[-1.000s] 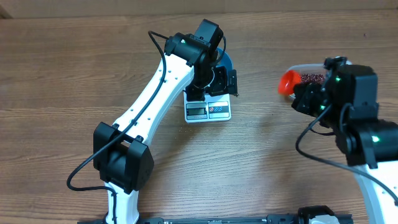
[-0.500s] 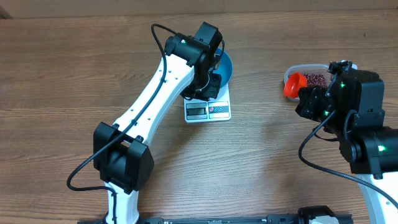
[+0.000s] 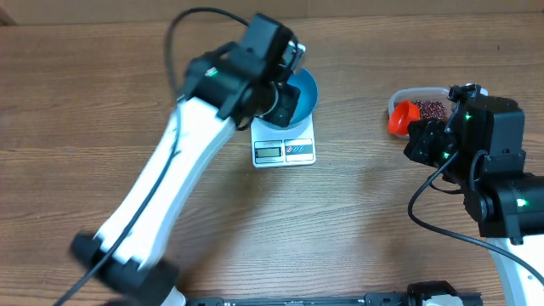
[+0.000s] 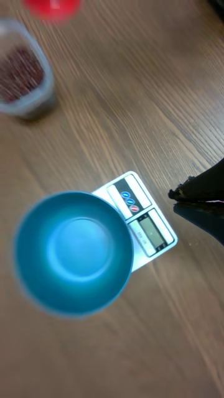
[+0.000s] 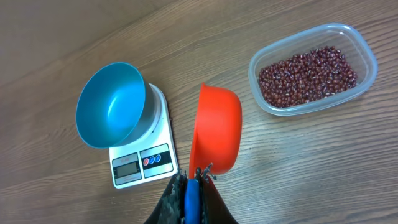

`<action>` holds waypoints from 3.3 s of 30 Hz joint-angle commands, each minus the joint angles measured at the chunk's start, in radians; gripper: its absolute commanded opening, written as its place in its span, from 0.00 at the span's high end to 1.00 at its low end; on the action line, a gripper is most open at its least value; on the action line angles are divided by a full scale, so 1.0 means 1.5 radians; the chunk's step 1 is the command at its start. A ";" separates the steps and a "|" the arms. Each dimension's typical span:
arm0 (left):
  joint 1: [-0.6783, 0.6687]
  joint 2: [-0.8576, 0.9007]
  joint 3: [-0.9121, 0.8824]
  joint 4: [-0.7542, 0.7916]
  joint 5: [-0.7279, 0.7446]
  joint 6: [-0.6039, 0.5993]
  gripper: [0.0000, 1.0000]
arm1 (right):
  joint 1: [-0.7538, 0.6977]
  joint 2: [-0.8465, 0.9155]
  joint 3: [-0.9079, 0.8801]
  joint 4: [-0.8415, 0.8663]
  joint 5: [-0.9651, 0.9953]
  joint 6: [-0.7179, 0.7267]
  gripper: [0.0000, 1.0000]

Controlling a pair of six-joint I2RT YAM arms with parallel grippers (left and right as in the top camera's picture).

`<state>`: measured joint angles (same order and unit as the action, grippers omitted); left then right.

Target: Scoop item into bowl and weigh 150g on scale

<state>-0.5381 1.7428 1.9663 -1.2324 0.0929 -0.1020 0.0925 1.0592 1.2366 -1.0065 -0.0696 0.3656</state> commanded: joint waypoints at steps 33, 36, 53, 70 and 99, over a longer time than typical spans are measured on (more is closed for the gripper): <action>-0.082 -0.096 -0.578 0.507 -0.121 -0.034 0.95 | 0.003 -0.010 0.019 0.023 0.011 -0.003 0.96; -0.082 -0.060 -0.578 0.522 -0.121 -0.034 0.96 | 0.003 -0.010 0.019 0.024 0.011 -0.003 0.96; -0.082 0.022 -0.578 0.603 -0.122 -0.032 0.96 | 0.002 -0.010 0.019 0.027 0.011 -0.003 0.96; -0.082 0.069 -0.578 0.649 -0.159 -0.034 0.96 | 0.002 -0.010 0.019 0.026 0.011 -0.003 0.96; -0.082 0.110 -0.578 0.668 -0.174 -0.034 0.96 | 0.002 -0.010 0.019 0.026 0.011 -0.006 0.96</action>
<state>-0.6598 1.8793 1.1015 -0.2382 -0.1509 -0.1509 0.0925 1.0592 1.2366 -0.9722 -0.0692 0.3649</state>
